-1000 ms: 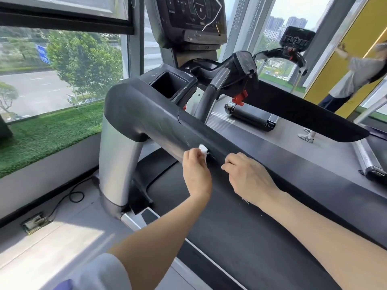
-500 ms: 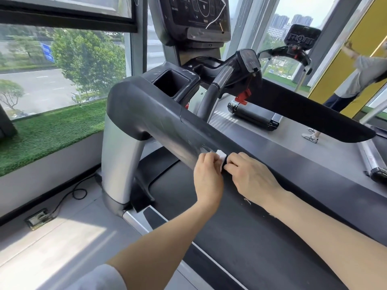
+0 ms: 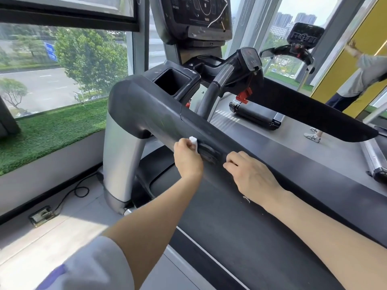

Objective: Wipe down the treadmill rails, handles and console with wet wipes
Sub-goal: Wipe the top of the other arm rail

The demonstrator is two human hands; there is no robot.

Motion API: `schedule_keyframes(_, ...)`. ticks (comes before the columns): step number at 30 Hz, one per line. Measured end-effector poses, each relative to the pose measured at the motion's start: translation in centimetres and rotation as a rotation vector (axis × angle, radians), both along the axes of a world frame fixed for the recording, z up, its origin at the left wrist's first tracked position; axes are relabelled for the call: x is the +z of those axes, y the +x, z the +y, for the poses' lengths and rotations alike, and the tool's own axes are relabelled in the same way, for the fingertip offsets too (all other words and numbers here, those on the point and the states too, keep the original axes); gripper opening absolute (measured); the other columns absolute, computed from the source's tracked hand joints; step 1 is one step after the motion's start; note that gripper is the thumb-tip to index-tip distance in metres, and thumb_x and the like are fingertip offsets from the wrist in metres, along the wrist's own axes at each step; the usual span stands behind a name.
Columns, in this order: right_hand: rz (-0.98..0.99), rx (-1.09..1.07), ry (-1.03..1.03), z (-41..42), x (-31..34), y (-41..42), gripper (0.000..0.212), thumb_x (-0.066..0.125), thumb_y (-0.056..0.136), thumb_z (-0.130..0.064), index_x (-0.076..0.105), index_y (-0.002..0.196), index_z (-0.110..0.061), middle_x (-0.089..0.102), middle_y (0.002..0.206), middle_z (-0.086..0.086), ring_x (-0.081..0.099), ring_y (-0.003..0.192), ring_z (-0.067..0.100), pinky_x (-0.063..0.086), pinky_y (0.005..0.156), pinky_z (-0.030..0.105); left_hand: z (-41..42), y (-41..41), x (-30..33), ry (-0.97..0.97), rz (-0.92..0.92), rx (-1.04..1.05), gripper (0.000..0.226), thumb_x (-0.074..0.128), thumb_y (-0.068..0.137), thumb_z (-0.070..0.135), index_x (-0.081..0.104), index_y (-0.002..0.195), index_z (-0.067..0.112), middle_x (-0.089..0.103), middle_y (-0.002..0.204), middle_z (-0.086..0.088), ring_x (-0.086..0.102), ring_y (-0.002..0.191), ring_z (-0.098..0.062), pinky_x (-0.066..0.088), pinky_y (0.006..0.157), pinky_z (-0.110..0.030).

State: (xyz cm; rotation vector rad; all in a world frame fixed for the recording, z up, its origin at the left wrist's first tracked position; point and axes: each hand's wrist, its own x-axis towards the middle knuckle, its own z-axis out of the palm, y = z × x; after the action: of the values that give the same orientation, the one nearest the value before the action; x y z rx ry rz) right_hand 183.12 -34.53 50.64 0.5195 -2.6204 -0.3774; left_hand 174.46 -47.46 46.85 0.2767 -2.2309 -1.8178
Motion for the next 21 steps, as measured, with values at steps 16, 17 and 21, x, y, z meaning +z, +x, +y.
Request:
schedule_keyframes(16,0.033,0.029,0.019,0.2,-0.6,-0.2,0.029,0.076,0.055,0.008,0.068,0.078,-0.008,0.057,0.085,0.004,0.052,0.068,0.022,0.044,0.055,0.027,2.1,3.0,-1.5,0.009,0.228,-0.17,0.014,0.051,0.094,0.008,0.052,0.083,0.015,0.047,0.088,0.008,0.051,0.081,-0.017,0.04,0.067,-0.022)
schedule_keyframes(17,0.033,0.031,0.021,0.2,-0.7,-0.3,0.029,0.076,0.056,0.007,0.068,0.079,-0.008,0.057,0.085,0.004,0.052,0.068,0.022,0.045,0.055,0.027,2.3,3.4,-1.7,-0.003,0.251,-0.196,0.014,0.052,0.094,0.009,0.053,0.083,0.017,0.047,0.088,0.009,0.052,0.08,-0.015,0.041,0.067,-0.019)
schedule_keyframes(21,0.034,0.038,0.029,0.3,-0.6,-0.5,0.034,0.072,0.051,0.012,0.068,0.078,-0.007,0.058,0.085,0.005,0.053,0.068,0.023,0.045,0.054,0.028,0.4,-0.3,-0.6,0.091,0.162,-0.061,0.014,0.052,0.096,0.015,0.055,0.084,0.009,0.048,0.089,0.003,0.048,0.076,-0.014,0.031,0.062,-0.014)
